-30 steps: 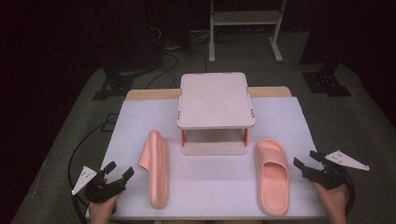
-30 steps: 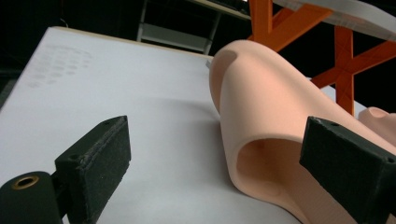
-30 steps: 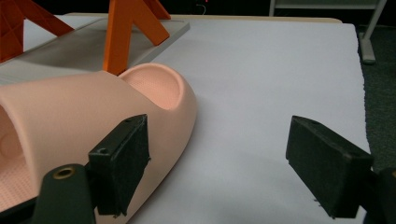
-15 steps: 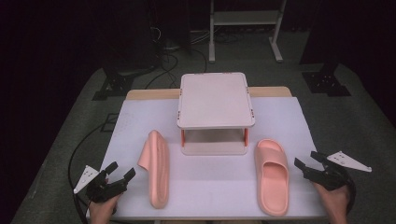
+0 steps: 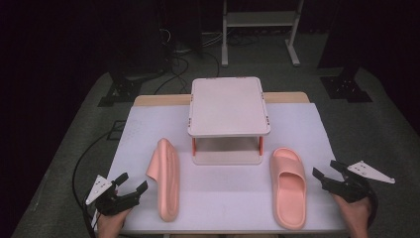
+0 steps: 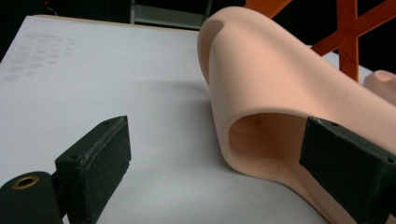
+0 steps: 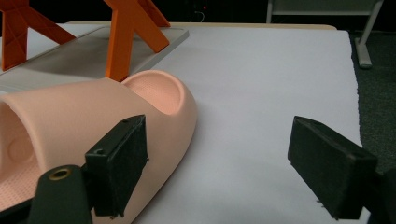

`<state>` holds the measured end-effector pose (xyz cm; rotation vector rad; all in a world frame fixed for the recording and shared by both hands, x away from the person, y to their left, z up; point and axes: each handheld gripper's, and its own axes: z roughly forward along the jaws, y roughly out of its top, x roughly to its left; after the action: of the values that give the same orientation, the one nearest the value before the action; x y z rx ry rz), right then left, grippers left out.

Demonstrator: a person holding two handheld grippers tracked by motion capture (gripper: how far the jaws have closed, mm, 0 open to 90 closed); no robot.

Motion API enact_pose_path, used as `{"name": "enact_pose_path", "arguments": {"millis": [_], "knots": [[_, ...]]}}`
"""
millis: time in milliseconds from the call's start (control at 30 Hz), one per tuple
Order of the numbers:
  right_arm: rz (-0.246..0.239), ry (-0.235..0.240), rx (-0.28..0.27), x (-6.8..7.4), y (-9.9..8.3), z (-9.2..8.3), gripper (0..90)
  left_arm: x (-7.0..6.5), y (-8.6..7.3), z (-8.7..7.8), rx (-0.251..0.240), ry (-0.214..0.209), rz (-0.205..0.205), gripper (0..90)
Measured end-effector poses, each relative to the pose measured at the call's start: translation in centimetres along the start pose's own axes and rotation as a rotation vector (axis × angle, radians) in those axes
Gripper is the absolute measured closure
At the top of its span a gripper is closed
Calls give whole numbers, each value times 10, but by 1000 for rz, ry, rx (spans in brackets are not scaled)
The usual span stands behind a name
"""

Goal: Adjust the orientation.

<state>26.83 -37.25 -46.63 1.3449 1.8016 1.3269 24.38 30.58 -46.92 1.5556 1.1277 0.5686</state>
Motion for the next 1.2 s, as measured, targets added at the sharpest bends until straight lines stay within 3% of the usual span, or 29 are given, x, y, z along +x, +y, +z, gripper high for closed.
{"name": "enact_pose_path", "arguments": {"millis": [433,533,633,833,1000,1200], "knots": [[4,-4,-12,-1,0,0,191,-4,5,17,98,42,85,93],[7,-4,-16,-1,0,-1,190,-5,6,20,110,42,105,141],[8,-5,-19,-1,0,-1,191,-5,6,23,123,41,102,145],[5,-2,-14,-1,0,0,191,-7,8,36,172,29,114,235],[5,1,-5,1,-1,1,191,-13,8,40,191,18,132,314],[0,5,-2,2,-2,2,191,-15,9,44,192,7,116,405]]}}
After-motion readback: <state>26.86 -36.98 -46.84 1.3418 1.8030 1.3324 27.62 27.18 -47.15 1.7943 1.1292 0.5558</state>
